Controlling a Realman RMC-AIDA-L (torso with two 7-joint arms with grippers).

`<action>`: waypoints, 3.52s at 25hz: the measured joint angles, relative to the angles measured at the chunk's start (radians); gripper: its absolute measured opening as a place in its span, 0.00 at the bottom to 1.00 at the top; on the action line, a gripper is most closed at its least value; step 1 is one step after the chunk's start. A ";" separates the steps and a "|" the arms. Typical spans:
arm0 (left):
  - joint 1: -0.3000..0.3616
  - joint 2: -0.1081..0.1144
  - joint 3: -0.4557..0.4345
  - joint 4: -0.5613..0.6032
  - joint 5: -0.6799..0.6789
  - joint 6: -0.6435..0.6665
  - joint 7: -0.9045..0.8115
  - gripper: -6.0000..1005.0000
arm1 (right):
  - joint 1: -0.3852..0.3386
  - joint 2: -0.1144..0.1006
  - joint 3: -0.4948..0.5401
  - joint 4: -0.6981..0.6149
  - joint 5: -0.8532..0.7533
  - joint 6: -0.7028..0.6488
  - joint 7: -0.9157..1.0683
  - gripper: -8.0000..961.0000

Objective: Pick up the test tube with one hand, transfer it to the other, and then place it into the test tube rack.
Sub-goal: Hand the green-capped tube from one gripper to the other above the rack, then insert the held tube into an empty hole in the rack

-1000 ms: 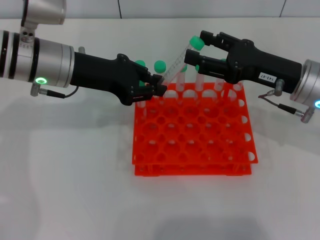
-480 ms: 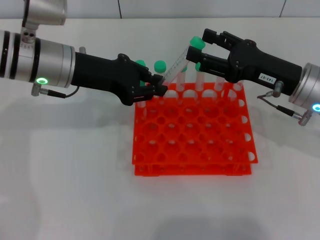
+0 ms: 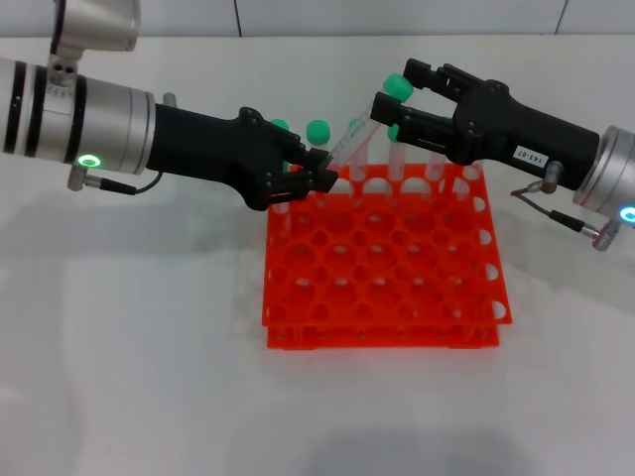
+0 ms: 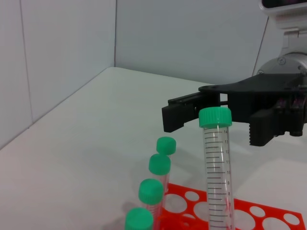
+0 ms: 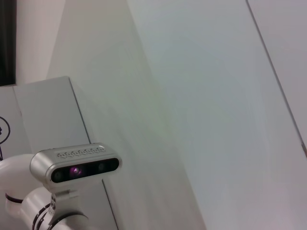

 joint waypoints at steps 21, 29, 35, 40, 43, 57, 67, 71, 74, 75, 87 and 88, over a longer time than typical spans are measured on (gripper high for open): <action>-0.001 -0.002 0.002 0.000 0.000 0.000 0.001 0.24 | 0.002 0.000 0.000 0.001 0.001 -0.007 0.005 0.36; -0.002 -0.009 0.003 0.002 -0.001 -0.015 -0.014 0.25 | 0.004 0.000 0.000 0.000 0.003 -0.007 0.007 0.28; 0.007 -0.028 0.003 0.046 -0.005 -0.024 -0.068 0.25 | 0.002 0.000 0.000 0.000 0.004 -0.008 0.008 0.28; 0.007 -0.032 0.003 0.064 -0.001 -0.020 -0.091 0.46 | 0.002 0.000 0.000 0.000 0.004 -0.002 0.007 0.28; 0.008 -0.032 0.010 0.073 0.000 -0.019 -0.110 0.58 | 0.002 0.000 0.000 0.000 0.004 -0.001 0.004 0.28; 0.181 -0.050 0.107 0.576 0.012 0.092 -0.450 0.87 | 0.002 -0.009 0.007 0.001 0.000 0.002 0.001 0.28; 0.396 -0.044 0.041 0.948 0.034 0.204 -0.706 0.88 | 0.021 -0.018 0.008 -0.013 -0.045 0.010 0.000 0.28; 0.500 -0.065 0.011 1.007 0.031 0.210 -0.647 0.88 | 0.043 -0.023 0.009 -0.014 -0.070 0.023 0.007 0.28; 0.569 -0.073 0.004 1.008 0.026 0.196 -0.580 0.88 | 0.061 -0.024 0.009 -0.015 -0.084 0.029 0.009 0.28; 0.591 -0.074 0.004 1.002 0.017 0.191 -0.557 0.88 | 0.066 -0.024 0.008 -0.016 -0.088 0.030 0.009 0.28; 0.713 -0.075 -0.049 0.823 -0.063 0.171 -0.351 0.88 | 0.085 -0.040 0.012 -0.119 -0.235 0.058 0.107 0.28; 0.717 -0.075 -0.053 0.812 -0.060 0.171 -0.339 0.88 | 0.085 -0.040 0.012 -0.123 -0.239 0.064 0.112 0.28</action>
